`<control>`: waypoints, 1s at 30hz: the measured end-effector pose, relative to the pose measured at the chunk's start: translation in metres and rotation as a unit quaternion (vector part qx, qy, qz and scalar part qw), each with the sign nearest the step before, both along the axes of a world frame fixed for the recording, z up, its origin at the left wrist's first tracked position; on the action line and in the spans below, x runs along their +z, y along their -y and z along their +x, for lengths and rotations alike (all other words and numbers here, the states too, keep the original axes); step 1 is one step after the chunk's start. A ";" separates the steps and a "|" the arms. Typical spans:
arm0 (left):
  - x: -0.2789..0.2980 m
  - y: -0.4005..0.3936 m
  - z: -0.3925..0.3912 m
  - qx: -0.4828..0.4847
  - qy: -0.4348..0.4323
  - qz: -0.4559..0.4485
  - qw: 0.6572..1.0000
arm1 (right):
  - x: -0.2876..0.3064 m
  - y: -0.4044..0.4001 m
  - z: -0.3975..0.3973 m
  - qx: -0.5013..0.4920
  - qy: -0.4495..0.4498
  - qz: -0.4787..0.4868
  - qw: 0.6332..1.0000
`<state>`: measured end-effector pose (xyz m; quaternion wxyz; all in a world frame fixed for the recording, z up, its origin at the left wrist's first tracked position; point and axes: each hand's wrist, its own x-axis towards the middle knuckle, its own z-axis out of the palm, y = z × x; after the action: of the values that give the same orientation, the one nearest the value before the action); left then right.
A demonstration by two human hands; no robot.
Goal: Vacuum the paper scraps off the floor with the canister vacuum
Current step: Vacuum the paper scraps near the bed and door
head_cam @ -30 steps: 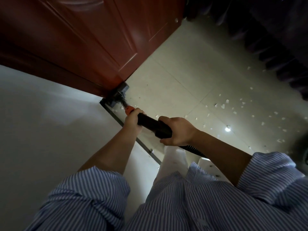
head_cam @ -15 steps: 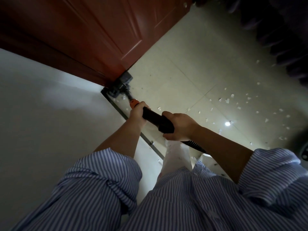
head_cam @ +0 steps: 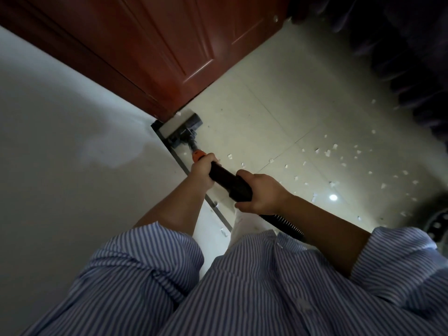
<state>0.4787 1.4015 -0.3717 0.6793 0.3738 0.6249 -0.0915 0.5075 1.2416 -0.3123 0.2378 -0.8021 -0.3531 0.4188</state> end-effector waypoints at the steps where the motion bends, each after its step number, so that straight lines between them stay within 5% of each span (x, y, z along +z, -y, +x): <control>1: 0.003 0.010 -0.005 -0.001 0.005 0.001 1.000 | 0.005 0.010 -0.005 0.003 0.001 0.005 1.000; 16: 0.031 0.085 -0.038 0.040 0.042 0.014 0.998 | 0.032 0.092 -0.030 0.031 0.062 0.057 0.996; 30: 0.009 0.009 -0.006 0.027 0.017 0.059 0.998 | -0.009 0.014 -0.022 -0.030 0.067 0.059 0.996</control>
<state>0.4727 1.3927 -0.3627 0.6687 0.3975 0.6277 -0.0296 0.4850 1.2279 -0.3218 0.2726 -0.8236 -0.3676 0.3351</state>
